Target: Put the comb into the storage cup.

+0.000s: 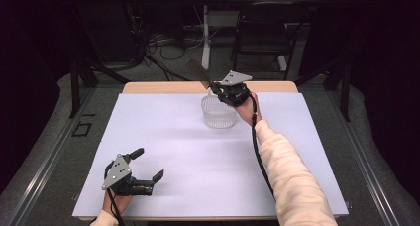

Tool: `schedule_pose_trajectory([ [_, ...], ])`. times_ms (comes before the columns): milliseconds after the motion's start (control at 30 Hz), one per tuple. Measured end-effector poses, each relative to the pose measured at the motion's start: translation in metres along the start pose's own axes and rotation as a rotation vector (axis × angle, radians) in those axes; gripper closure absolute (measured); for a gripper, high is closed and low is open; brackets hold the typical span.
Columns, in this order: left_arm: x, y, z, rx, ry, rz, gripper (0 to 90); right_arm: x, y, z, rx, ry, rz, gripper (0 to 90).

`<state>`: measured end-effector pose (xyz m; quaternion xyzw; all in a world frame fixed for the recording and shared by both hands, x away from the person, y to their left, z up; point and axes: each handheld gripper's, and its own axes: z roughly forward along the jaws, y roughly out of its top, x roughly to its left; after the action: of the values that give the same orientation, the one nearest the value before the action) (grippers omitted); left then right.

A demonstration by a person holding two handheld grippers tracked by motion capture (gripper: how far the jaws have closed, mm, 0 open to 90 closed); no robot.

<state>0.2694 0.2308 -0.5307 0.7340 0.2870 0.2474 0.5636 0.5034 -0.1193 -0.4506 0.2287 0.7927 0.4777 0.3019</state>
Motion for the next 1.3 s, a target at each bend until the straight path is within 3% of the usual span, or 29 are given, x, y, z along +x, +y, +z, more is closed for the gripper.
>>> schedule_pose_trajectory([
  [533, -0.001, 0.000, 0.000, 0.001, -0.002, 0.002, 1.1, 0.001, -0.004, 0.002, -0.005, 0.027, -0.011, 72.5],
  [1300, -0.001, 0.000, -0.001, -0.001, 0.002, 0.006, 1.1, 0.000, -0.017, 0.009, 0.035, 0.047, -0.004, 72.4],
])
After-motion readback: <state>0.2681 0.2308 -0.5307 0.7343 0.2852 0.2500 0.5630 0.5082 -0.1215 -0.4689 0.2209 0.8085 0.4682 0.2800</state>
